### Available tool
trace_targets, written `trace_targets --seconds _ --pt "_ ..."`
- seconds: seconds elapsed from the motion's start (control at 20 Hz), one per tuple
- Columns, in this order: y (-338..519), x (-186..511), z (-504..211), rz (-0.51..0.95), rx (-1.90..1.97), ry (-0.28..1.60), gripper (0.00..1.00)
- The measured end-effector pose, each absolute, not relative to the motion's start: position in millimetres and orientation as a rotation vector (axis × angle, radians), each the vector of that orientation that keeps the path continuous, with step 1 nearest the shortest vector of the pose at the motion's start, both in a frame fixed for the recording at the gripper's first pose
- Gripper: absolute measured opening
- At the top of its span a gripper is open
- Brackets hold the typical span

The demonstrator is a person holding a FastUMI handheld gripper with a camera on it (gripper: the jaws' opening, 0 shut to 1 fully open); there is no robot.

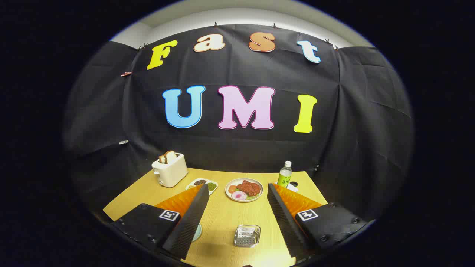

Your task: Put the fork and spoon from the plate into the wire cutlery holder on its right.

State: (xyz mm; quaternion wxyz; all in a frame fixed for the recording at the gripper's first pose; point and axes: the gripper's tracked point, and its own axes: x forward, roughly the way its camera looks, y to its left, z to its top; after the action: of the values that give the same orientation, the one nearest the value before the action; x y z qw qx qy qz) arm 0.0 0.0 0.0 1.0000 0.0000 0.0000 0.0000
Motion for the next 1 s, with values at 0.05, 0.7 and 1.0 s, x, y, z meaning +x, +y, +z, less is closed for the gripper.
trace_targets --seconds 0.05,0.7,1.0 --pt "-0.7 -0.7 -0.3 0.0 0.001 -0.001 0.98" --pt "-1.0 -1.0 0.9 -0.004 -0.001 -0.007 0.98" --pt "5.9 -3.9 -0.1 -0.001 0.006 -0.004 0.98"
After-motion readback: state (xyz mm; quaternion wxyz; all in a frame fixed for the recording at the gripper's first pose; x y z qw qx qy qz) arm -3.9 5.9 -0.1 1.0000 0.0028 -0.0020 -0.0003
